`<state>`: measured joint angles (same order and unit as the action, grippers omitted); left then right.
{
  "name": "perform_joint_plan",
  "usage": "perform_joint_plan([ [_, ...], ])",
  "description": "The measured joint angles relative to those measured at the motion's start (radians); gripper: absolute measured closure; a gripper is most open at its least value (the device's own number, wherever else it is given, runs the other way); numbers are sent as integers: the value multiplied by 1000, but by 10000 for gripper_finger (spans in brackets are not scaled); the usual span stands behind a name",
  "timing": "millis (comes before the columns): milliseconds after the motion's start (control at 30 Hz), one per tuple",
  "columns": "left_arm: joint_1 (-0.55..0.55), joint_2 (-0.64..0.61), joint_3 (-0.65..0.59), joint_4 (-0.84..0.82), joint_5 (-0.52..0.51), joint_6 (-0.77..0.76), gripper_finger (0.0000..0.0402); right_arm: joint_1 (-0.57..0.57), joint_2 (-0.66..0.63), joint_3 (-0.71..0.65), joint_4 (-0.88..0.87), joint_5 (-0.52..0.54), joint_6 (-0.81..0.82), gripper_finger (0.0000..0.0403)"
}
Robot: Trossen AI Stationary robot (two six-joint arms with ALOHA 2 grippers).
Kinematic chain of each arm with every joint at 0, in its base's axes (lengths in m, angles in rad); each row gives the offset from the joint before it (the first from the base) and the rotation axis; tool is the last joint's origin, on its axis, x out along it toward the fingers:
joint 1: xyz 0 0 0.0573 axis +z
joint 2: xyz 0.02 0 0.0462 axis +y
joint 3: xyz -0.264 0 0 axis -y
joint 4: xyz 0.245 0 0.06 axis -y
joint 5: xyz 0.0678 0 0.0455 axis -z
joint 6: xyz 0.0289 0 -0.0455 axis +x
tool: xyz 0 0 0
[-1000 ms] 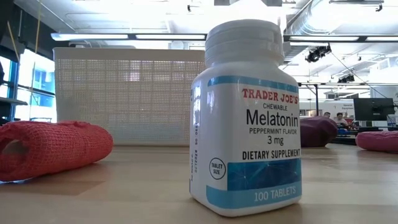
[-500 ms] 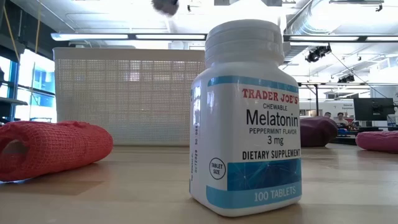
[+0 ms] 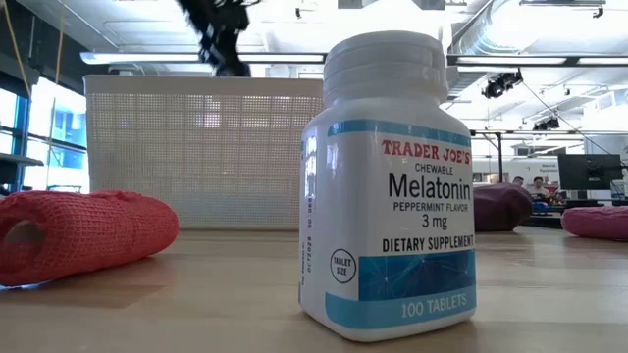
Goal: Pick & place medical supplies in basket/bin
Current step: Put the blue pill bottle into the white bin, then put the red bandage into the white bin
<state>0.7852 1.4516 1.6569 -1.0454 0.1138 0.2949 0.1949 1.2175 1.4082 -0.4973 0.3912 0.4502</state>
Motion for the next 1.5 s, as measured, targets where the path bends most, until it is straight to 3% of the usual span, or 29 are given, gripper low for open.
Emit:
perform_joint_plan([
  [200,147,-110,-306,253,139,41,192,0,0,0,0,0,25,116],
  [267,174,-120,-372,291,116,41,192,0,0,0,0,3,25,116],
  [400,213,-121,-473,285,-35,36,192,0,0,0,-1,23,25,116],
  [500,221,-121,-537,297,-66,17,192,0,0,0,-1,47,25,116],
  [700,205,-119,-633,373,-67,16,192,-1,0,0,-2,89,23,116],
  [1100,202,-115,-767,569,-190,70,172,-6,0,0,-3,89,51,116],
  [1500,203,-107,-798,564,-170,6,124,-6,0,0,-8,89,48,116],
])
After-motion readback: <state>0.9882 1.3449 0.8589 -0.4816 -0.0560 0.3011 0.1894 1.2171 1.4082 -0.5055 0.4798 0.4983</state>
